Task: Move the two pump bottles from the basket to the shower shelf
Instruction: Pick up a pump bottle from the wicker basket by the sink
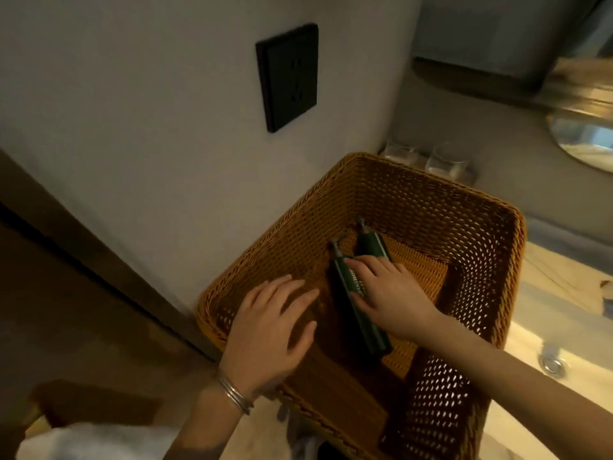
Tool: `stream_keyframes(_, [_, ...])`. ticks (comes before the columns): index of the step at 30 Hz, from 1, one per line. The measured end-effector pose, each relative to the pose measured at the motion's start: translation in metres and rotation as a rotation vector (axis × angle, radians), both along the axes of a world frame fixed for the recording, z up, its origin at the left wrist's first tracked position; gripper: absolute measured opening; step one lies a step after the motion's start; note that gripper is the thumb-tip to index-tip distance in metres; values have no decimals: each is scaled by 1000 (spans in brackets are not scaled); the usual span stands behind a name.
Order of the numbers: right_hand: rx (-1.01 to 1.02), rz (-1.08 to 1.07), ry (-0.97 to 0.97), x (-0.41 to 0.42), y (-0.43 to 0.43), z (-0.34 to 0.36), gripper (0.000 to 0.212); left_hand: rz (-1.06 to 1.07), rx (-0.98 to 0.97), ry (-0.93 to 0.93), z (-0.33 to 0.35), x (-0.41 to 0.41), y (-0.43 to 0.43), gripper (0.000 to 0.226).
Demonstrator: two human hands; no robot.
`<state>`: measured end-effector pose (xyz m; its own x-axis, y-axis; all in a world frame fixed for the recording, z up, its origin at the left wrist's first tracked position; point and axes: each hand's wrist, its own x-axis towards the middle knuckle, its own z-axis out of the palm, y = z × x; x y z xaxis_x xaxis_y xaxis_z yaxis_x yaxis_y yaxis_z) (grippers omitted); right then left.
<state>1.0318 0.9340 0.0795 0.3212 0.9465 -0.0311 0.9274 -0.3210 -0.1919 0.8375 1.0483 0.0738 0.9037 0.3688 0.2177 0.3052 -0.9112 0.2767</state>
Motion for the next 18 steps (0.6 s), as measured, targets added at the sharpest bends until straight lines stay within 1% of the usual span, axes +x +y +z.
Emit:
stream_keyframes(3, [-213,-161,179,8,26,-26,71,-25,-13,32,-4,1,6,45])
stream_keyframes(4, [-265,-192,208,10,32,-35,74,-36,-15,49,-4,1,5,45])
stream_keyframes(8, [-371,-271,283,12,41,-64,81,-33,-87,9,-6,1,6,45])
stream_keyframes(11, [-341,-275,329,16,41,-70,80,-39,-123,-38,-8,2,7,45])
stream_keyframes(14, [-206,-289,442,22,42,-69,72,-58,-135,-42,-8,3,9,45])
stream_keyframes(16, [-155,-349,538,24,47,-72,67,-62,-139,-41,-10,3,10,44])
stream_keyframes(18, [-150,-435,666,22,48,-77,70,-56,-143,-47,-10,2,9,44])
